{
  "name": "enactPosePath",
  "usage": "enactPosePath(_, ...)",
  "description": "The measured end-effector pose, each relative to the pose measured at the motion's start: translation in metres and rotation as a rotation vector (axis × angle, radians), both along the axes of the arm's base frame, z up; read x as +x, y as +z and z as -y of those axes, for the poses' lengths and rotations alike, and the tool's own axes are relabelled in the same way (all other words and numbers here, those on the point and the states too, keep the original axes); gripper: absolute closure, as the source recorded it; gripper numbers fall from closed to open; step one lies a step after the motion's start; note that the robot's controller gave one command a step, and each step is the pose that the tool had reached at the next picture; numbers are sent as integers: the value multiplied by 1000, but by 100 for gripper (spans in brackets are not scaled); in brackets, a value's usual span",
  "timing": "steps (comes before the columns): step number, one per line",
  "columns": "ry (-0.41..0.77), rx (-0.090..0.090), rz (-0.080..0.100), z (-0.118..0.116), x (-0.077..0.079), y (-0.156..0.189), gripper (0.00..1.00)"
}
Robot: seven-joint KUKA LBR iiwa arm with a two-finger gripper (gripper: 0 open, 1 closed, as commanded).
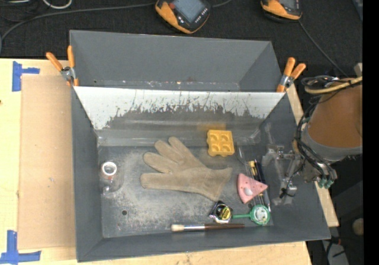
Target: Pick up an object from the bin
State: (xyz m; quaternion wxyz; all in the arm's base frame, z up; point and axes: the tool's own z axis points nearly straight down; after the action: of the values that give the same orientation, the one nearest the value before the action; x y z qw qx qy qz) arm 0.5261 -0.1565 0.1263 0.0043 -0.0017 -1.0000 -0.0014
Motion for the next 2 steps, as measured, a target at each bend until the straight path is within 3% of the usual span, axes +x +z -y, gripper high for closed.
enactPosePath(1,5,-2,7,-1,2,4,0)
enactPosePath(2,-129,0,4,-101,-39,-58,0)
